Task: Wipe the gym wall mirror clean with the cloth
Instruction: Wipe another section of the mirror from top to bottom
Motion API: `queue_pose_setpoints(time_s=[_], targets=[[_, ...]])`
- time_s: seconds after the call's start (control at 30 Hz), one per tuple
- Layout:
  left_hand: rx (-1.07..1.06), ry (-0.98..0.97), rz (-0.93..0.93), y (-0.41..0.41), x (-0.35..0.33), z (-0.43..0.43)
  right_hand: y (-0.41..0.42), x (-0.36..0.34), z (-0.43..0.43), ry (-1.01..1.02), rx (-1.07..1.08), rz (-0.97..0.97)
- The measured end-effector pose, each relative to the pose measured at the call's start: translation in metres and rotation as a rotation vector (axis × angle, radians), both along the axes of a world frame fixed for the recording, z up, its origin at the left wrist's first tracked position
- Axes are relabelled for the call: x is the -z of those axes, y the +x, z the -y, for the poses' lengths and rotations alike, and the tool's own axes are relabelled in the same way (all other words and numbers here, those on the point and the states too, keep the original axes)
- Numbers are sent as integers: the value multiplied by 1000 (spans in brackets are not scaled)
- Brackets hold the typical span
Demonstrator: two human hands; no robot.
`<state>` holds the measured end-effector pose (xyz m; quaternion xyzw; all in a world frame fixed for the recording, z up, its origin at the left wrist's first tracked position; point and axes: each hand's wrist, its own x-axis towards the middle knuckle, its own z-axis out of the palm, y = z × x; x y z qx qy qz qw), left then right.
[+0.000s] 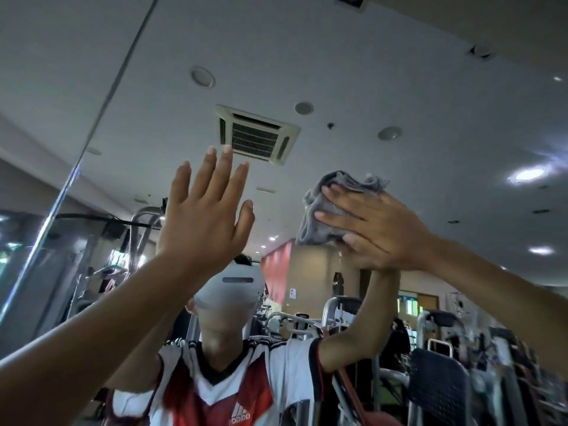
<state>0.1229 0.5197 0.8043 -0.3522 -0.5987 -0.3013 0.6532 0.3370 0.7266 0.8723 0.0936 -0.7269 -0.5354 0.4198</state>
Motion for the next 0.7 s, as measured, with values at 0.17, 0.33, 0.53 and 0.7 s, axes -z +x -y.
queue_pose_setpoints(time_s=[0.17, 0.33, 0.53, 0.7], targets=[[-73, -38, -9, 2, 2, -3, -21, -23, 16, -417, -115, -438], [-84, -93, -49, -6, 15, 6, -74, 31, 35, -341, -147, -460], [-70, -84, -52, -7, 31, 8, 5, 52, -4, 49, 20, 88], [-84, -70, -61, -5, 50, 1, 7, 8, -6, -325, -33, -328]])
